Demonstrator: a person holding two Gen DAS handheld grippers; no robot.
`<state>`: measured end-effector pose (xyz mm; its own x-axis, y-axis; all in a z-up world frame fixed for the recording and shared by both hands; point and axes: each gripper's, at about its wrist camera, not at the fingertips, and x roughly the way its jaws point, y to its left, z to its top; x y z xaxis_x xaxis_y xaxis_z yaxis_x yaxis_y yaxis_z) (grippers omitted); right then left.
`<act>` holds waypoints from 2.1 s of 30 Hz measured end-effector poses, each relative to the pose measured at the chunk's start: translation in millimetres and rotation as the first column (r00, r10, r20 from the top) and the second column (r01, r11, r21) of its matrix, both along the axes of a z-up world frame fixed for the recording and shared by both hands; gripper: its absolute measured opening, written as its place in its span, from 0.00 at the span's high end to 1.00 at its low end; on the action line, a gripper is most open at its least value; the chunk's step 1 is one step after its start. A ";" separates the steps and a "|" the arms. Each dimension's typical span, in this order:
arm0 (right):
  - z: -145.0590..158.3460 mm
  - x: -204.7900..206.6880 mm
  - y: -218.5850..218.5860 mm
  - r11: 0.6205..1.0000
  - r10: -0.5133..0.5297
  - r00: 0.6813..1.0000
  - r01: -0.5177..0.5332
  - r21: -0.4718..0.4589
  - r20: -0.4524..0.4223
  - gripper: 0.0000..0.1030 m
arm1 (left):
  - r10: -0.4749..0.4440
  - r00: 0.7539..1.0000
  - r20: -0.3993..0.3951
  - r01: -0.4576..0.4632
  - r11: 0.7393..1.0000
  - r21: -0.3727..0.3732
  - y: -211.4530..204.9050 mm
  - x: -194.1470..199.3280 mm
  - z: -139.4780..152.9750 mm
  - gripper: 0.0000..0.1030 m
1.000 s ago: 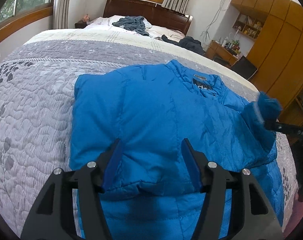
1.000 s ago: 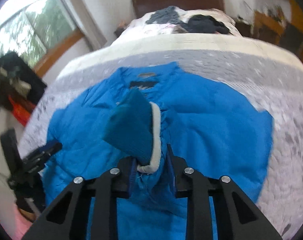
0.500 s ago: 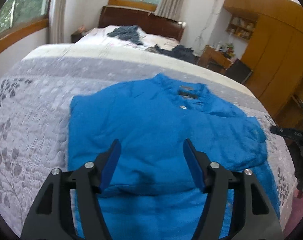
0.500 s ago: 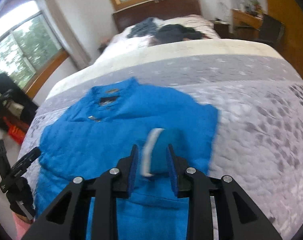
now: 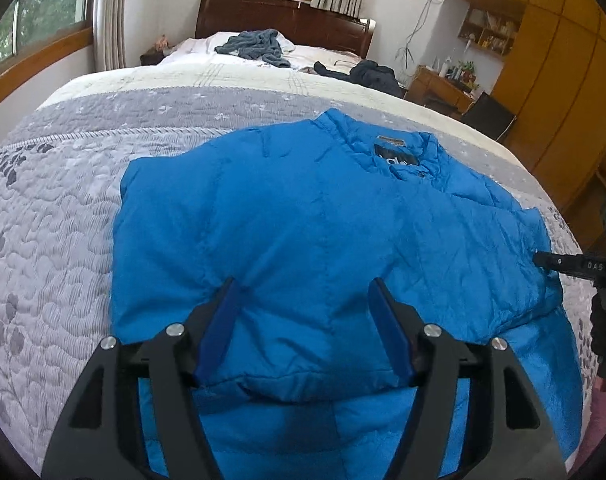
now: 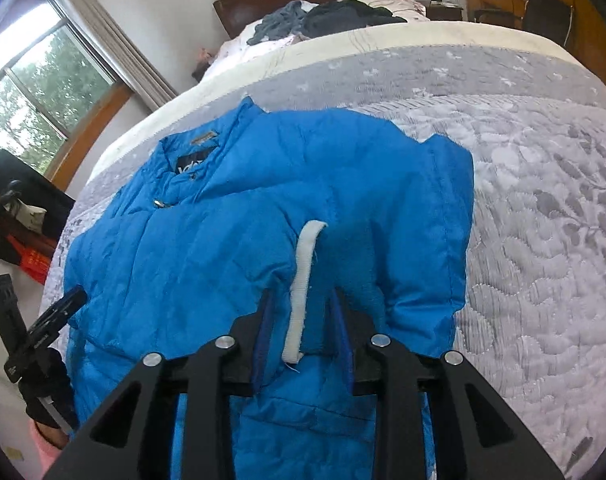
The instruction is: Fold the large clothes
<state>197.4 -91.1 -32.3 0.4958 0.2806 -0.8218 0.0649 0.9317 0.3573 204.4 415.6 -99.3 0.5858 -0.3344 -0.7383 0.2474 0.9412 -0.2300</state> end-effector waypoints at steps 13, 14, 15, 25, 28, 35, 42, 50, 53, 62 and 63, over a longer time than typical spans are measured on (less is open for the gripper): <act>26.9 -43.4 -0.6 0.999 0.036 0.994 -0.034 -0.021 0.107 0.55 | -0.012 1.000 -0.017 0.012 1.000 -0.029 14.5 -28.5 20.7 0.35; 33.5 -58.3 -1.2 0.998 0.055 0.991 -0.052 -0.031 0.118 0.53 | -0.016 1.000 -0.022 0.015 0.999 -0.038 21.8 -39.3 25.5 0.34; 38.0 -71.1 -1.2 0.997 0.071 0.990 -0.066 -0.038 0.124 0.52 | -0.019 1.000 -0.019 0.018 0.999 -0.035 26.8 -48.5 29.0 0.32; 28.6 -209.6 -3.6 0.987 0.162 0.983 -0.160 -0.025 0.085 0.38 | -0.011 0.997 -0.071 0.014 0.999 0.045 92.8 -188.2 18.0 0.21; 19.5 -247.8 -4.1 0.988 0.155 0.986 -0.154 -0.021 0.064 0.35 | -0.001 0.989 -0.149 -0.003 1.000 -0.026 111.5 -216.6 2.3 0.21; 0.9 -300.9 7.5 0.983 0.177 0.984 -0.178 0.032 0.033 0.35 | -0.025 0.981 -0.195 -0.001 0.991 -0.136 119.5 -269.3 -20.4 0.21; -13.8 -317.5 16.7 0.981 0.190 0.982 -0.190 0.029 0.012 0.34 | -0.037 0.979 -0.198 0.007 0.989 -0.150 109.6 -282.2 -29.0 0.21; -16.4 -316.7 21.4 0.980 0.198 0.980 -0.198 0.005 0.035 0.60 | -0.070 0.978 -0.195 0.040 0.987 -0.154 94.8 -281.7 -27.9 0.42; -13.1 -318.4 20.5 0.980 0.198 0.979 -0.198 -0.004 0.053 0.73 | -0.077 0.978 -0.195 0.047 0.986 -0.157 93.6 -282.7 -26.3 0.53; 3.4 -319.8 10.7 0.976 0.197 0.973 -0.206 0.072 0.117 0.88 | -0.081 0.985 -0.150 0.041 0.967 -0.250 103.0 -281.2 -5.3 0.83; 7.7 -319.5 8.8 0.974 0.195 0.972 -0.207 0.089 0.130 0.88 | -0.085 0.986 -0.142 0.045 0.963 -0.266 104.1 -281.0 -2.0 0.84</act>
<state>-122.1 -82.3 -24.6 0.5136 0.4634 -0.7221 -0.1689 0.8798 0.4444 -76.6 519.7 -101.4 0.4450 -0.5611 -0.6979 0.2493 0.8262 -0.5052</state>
